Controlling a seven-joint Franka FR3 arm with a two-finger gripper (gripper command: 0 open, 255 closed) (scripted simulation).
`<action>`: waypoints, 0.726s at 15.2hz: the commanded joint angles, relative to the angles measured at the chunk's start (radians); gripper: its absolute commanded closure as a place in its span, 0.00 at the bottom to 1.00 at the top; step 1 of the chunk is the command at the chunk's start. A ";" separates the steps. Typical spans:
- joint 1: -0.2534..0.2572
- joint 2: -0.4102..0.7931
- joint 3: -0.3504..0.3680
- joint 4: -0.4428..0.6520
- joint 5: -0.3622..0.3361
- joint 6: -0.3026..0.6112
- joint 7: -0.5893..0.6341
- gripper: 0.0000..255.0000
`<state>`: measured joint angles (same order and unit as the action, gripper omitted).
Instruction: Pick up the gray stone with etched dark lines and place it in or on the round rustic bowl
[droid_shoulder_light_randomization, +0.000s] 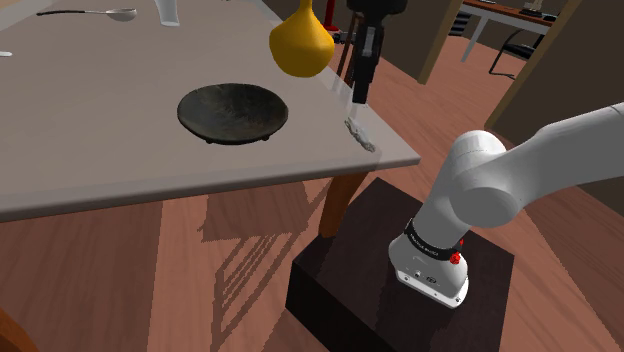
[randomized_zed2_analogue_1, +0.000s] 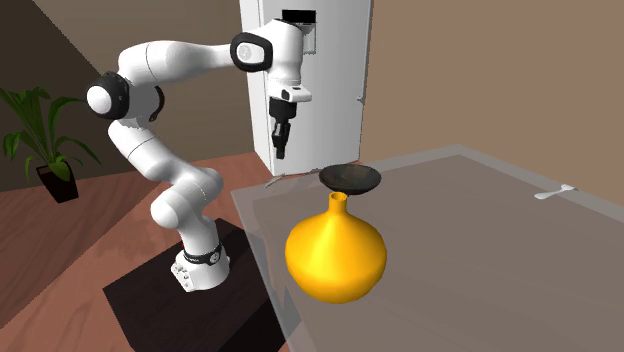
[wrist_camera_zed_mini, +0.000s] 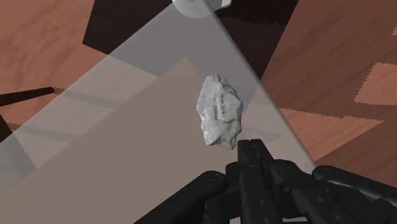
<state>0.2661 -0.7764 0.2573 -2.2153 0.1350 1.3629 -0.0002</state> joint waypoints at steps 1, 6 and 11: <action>0.000 0.000 0.000 0.000 0.000 0.000 0.000 1.00; 0.028 -0.058 -0.076 -0.168 0.022 0.162 -0.129 0.00; 0.032 -0.077 -0.068 -0.246 0.031 0.221 -0.131 0.00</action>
<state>0.2973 -0.8490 0.1887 -2.4454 0.1641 1.5709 -0.1296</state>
